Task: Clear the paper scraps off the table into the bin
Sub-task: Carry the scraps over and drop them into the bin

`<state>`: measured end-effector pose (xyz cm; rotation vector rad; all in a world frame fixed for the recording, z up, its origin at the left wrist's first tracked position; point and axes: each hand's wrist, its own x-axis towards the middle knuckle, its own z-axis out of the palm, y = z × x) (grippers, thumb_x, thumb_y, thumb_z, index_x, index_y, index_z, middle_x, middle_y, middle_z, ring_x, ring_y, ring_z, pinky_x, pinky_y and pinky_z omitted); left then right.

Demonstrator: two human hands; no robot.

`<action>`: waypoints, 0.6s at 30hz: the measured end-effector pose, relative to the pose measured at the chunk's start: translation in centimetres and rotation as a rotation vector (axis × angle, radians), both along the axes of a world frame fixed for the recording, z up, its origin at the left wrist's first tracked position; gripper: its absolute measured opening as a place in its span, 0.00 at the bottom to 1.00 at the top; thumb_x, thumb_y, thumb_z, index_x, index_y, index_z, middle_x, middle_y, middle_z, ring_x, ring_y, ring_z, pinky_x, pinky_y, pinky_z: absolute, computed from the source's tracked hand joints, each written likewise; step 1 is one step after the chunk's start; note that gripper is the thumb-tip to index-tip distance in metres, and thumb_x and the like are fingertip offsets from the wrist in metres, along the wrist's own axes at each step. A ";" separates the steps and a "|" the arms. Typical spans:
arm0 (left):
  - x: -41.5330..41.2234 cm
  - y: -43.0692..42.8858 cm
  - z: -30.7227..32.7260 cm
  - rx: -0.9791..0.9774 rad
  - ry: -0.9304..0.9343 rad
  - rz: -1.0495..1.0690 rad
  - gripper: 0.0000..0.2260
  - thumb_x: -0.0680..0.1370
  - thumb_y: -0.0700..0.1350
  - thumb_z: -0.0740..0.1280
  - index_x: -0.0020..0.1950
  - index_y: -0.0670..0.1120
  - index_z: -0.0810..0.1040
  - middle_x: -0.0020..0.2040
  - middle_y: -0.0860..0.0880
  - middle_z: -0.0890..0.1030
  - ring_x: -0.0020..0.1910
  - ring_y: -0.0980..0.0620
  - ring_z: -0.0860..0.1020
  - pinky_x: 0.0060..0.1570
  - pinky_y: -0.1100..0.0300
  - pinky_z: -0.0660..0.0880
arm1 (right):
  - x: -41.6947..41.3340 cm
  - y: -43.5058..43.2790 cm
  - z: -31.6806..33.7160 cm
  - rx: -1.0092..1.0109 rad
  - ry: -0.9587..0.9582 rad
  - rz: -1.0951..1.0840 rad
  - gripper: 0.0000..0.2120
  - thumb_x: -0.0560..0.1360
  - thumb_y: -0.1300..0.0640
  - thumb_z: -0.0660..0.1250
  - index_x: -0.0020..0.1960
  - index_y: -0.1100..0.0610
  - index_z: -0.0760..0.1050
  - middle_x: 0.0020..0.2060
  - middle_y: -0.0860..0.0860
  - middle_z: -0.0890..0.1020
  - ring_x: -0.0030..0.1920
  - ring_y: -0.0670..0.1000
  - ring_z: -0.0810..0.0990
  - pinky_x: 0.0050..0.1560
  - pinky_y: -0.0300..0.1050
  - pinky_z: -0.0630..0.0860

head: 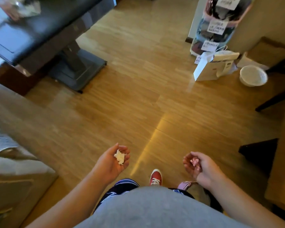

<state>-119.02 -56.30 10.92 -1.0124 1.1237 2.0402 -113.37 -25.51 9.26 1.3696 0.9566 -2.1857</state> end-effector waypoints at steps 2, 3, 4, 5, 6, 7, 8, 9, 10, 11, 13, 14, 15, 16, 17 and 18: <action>-2.4 -0.8 -0.4 0.003 -0.019 0.016 0.13 0.79 0.49 0.61 0.41 0.43 0.78 0.36 0.45 0.81 0.32 0.51 0.79 0.29 0.60 0.78 | -3.7 -0.2 0.1 -0.017 0.026 -0.010 0.13 0.76 0.59 0.62 0.36 0.63 0.78 0.29 0.58 0.83 0.28 0.52 0.83 0.25 0.42 0.80; -3.7 -1.2 -0.6 0.005 -0.026 0.021 0.13 0.79 0.49 0.61 0.41 0.43 0.79 0.36 0.45 0.81 0.31 0.50 0.79 0.29 0.60 0.78 | -5.6 -0.3 0.1 -0.025 0.038 -0.013 0.14 0.76 0.59 0.63 0.35 0.63 0.79 0.29 0.58 0.83 0.28 0.52 0.83 0.26 0.42 0.80; -5.2 -1.6 -1.0 0.008 -0.030 0.024 0.13 0.79 0.49 0.61 0.41 0.43 0.79 0.36 0.45 0.82 0.31 0.50 0.80 0.29 0.60 0.78 | -7.5 -0.4 0.1 -0.035 0.050 -0.022 0.15 0.76 0.59 0.63 0.33 0.63 0.79 0.29 0.58 0.83 0.27 0.52 0.83 0.25 0.42 0.80; -6.8 -1.9 -1.3 0.010 -0.033 0.023 0.13 0.79 0.49 0.61 0.41 0.43 0.79 0.36 0.45 0.82 0.31 0.50 0.80 0.30 0.60 0.78 | -9.5 -0.4 0.1 -0.043 0.061 -0.035 0.16 0.76 0.59 0.62 0.31 0.62 0.80 0.28 0.57 0.83 0.27 0.51 0.83 0.25 0.41 0.80; -8.6 -2.1 -1.7 0.010 -0.036 0.018 0.13 0.79 0.49 0.62 0.42 0.43 0.79 0.36 0.45 0.82 0.31 0.50 0.80 0.30 0.59 0.78 | -11.5 -0.5 0.1 -0.047 0.069 -0.048 0.17 0.76 0.60 0.62 0.30 0.62 0.80 0.27 0.57 0.82 0.26 0.51 0.82 0.25 0.41 0.79; -10.6 -2.2 -2.1 0.011 -0.036 0.008 0.13 0.79 0.49 0.62 0.42 0.43 0.79 0.36 0.45 0.82 0.31 0.50 0.80 0.30 0.59 0.78 | -13.5 -0.5 0.0 -0.046 0.078 -0.060 0.18 0.76 0.60 0.61 0.30 0.62 0.80 0.27 0.57 0.82 0.26 0.51 0.82 0.24 0.41 0.79; -12.7 -2.1 -2.4 0.014 -0.034 -0.002 0.13 0.79 0.49 0.62 0.41 0.43 0.79 0.36 0.45 0.82 0.31 0.51 0.80 0.29 0.59 0.78 | -15.4 -0.5 -0.1 -0.042 0.085 -0.072 0.19 0.76 0.60 0.61 0.30 0.62 0.80 0.27 0.57 0.82 0.26 0.50 0.82 0.24 0.40 0.79; -15.0 -1.9 -2.7 0.017 -0.033 -0.019 0.13 0.79 0.49 0.61 0.41 0.43 0.78 0.36 0.45 0.82 0.30 0.51 0.80 0.29 0.60 0.77 | -17.2 -0.3 -0.2 -0.037 0.087 -0.088 0.18 0.77 0.60 0.60 0.31 0.62 0.79 0.26 0.56 0.82 0.25 0.50 0.82 0.24 0.40 0.79; -17.4 -1.5 -2.9 0.014 -0.035 -0.045 0.13 0.79 0.49 0.61 0.40 0.43 0.78 0.35 0.45 0.81 0.30 0.51 0.79 0.28 0.60 0.77 | -18.7 0.0 -0.2 -0.028 0.083 -0.114 0.16 0.77 0.60 0.60 0.33 0.63 0.78 0.26 0.56 0.82 0.25 0.50 0.82 0.24 0.40 0.79; -19.9 -1.0 -3.0 0.010 -0.036 -0.077 0.13 0.79 0.49 0.61 0.40 0.43 0.78 0.35 0.46 0.81 0.29 0.51 0.79 0.28 0.60 0.77 | -20.1 0.4 -0.1 -0.019 0.076 -0.148 0.14 0.77 0.60 0.60 0.36 0.63 0.76 0.26 0.56 0.82 0.25 0.50 0.82 0.24 0.39 0.78; -24.9 0.8 -2.8 0.010 -0.034 -0.155 0.13 0.79 0.49 0.61 0.40 0.44 0.78 0.34 0.46 0.82 0.29 0.52 0.79 0.28 0.61 0.77 | -22.1 1.7 0.0 -0.007 0.060 -0.231 0.12 0.77 0.59 0.60 0.38 0.63 0.75 0.27 0.56 0.82 0.26 0.50 0.82 0.24 0.40 0.79; -27.3 2.0 -2.5 0.013 -0.031 -0.202 0.13 0.79 0.49 0.60 0.40 0.44 0.77 0.34 0.46 0.82 0.29 0.52 0.79 0.28 0.61 0.77 | -22.8 2.5 0.1 -0.001 0.054 -0.273 0.11 0.77 0.60 0.61 0.38 0.63 0.75 0.27 0.57 0.82 0.26 0.50 0.82 0.24 0.40 0.79; -29.5 3.4 -2.2 0.014 -0.028 -0.252 0.13 0.80 0.49 0.60 0.40 0.44 0.77 0.34 0.46 0.82 0.28 0.52 0.79 0.28 0.62 0.77 | -23.2 3.4 0.2 0.006 0.050 -0.315 0.11 0.77 0.60 0.61 0.39 0.63 0.76 0.28 0.57 0.82 0.27 0.51 0.82 0.25 0.40 0.79; -31.6 5.1 -1.9 0.015 -0.025 -0.303 0.13 0.80 0.49 0.60 0.41 0.44 0.77 0.34 0.46 0.81 0.28 0.52 0.79 0.28 0.62 0.77 | -23.5 4.3 0.4 0.017 0.046 -0.356 0.11 0.77 0.60 0.61 0.39 0.63 0.76 0.28 0.57 0.83 0.27 0.51 0.82 0.25 0.40 0.79; -33.5 6.9 -1.7 0.016 -0.023 -0.354 0.13 0.80 0.49 0.59 0.41 0.43 0.77 0.34 0.46 0.81 0.28 0.52 0.79 0.28 0.62 0.77 | -23.6 5.2 0.6 0.031 0.040 -0.396 0.11 0.77 0.60 0.61 0.39 0.63 0.76 0.28 0.57 0.83 0.27 0.51 0.82 0.25 0.41 0.80; -35.3 9.0 -1.4 0.016 -0.024 -0.410 0.13 0.80 0.49 0.59 0.42 0.43 0.77 0.34 0.46 0.81 0.28 0.52 0.79 0.28 0.62 0.77 | -23.5 6.1 0.8 0.048 0.027 -0.440 0.11 0.77 0.59 0.61 0.39 0.63 0.76 0.28 0.57 0.83 0.27 0.51 0.82 0.26 0.41 0.80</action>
